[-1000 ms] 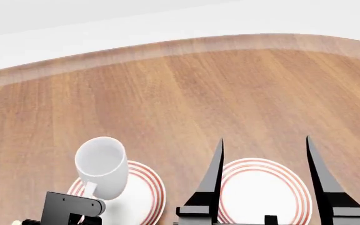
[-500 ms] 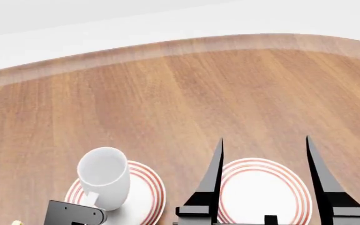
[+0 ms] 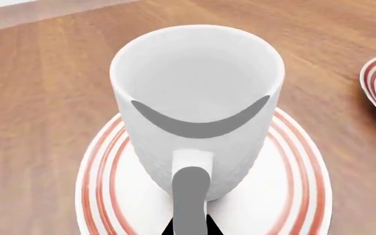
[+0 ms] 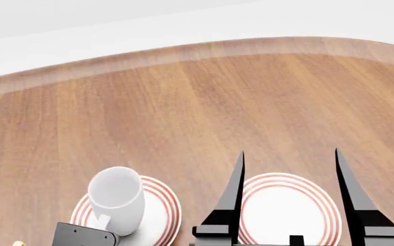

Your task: Put the white mug on the left plate.

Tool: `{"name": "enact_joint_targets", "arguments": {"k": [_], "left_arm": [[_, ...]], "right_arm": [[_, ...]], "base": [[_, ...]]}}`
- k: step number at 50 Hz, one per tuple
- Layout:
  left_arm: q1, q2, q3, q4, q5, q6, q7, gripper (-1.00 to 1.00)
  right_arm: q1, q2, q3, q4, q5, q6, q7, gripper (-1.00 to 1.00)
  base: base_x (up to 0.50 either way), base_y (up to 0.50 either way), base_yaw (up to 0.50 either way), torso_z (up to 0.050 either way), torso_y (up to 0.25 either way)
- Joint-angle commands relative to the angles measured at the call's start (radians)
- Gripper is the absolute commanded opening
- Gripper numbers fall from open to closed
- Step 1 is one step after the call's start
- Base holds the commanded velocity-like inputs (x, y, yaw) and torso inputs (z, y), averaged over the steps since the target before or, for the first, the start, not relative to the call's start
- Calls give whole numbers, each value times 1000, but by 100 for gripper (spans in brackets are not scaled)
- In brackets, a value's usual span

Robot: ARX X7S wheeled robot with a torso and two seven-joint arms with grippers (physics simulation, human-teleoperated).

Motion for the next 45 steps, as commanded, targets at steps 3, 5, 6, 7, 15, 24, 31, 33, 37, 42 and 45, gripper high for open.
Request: {"name": "enact_joint_targets", "arguments": {"k": [3,5,6,7,15,24,31,33,37,42,45], "left_arm": [[2,-2,9,8,-12,-3,-1,-100],[2,-3,10,11,-14,-6,0,-100],[3,-4,11,18,-15,-12,-2,-100],[6,-6,11,30,-17,-21,-4,-100],[2,-6,16,16,-23,-20,-1,-100],[-9,-2,21,-20,-26,-3,3,-100],[-13,-1,26,-34,-29,1,4,100],[-10,-4,27,-22,-31,-9,1,100],[-16,0,29,-47,-30,6,3,100],[-25,3,33,-73,-30,19,7,100],[-24,2,35,-70,-32,17,6,100]], "right_arm": [[1,5,-3,2,4,-3,5,100],[3,5,-3,-1,5,1,6,100],[4,5,-4,-1,6,2,7,100],[3,6,-4,-1,6,1,7,100],[4,9,-4,0,9,0,10,100],[6,10,-9,-1,11,1,15,100],[6,13,-8,-1,14,0,18,100],[8,13,-9,-1,15,1,19,100],[7,15,-9,-1,16,-1,21,100],[8,16,-9,-1,19,-1,23,100],[9,17,-9,0,20,-1,24,100]], "base": [[0,0,0,0,0],[0,0,0,0,0],[0,0,0,0,0],[0,0,0,0,0],[0,0,0,0,1],[0,0,0,0,0],[0,0,0,0,0],[0,0,0,0,0],[0,0,0,0,0],[0,0,0,0,0],[0,0,0,0,0]]}}
